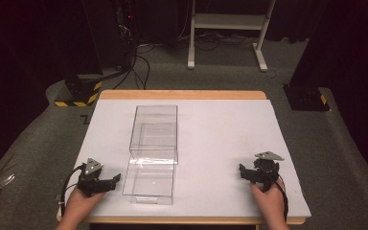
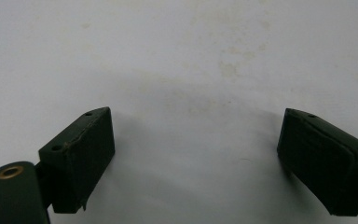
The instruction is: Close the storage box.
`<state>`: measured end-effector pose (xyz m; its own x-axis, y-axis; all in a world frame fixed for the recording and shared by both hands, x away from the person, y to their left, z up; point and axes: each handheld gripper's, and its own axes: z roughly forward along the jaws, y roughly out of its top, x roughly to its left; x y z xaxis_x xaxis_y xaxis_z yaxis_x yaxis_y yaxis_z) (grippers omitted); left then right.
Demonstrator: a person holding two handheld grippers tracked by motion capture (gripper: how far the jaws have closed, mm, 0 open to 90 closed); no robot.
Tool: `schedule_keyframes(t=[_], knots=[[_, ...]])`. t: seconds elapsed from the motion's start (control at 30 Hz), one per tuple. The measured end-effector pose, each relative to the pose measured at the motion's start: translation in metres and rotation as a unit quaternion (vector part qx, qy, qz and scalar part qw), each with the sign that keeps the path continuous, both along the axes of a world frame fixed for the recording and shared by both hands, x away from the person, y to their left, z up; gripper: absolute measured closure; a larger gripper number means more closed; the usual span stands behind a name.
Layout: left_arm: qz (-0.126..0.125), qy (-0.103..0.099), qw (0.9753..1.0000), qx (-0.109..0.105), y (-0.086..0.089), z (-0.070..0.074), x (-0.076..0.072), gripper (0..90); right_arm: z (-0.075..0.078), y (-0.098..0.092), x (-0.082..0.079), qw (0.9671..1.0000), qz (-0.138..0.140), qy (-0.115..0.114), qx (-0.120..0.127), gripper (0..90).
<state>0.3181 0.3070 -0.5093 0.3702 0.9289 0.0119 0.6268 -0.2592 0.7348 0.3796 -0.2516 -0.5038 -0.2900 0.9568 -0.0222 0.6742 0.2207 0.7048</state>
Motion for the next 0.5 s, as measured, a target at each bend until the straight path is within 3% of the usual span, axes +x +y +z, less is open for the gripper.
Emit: schedule_keyframes(t=[0.5], knots=[[0.003, 0.000, 1.0000, 0.002, -0.0006, 0.0002, -0.0008, 14.8, -0.0005, -0.0001, -0.0003, 1.0000, 0.000, -0.001, 0.001, 10.8]])
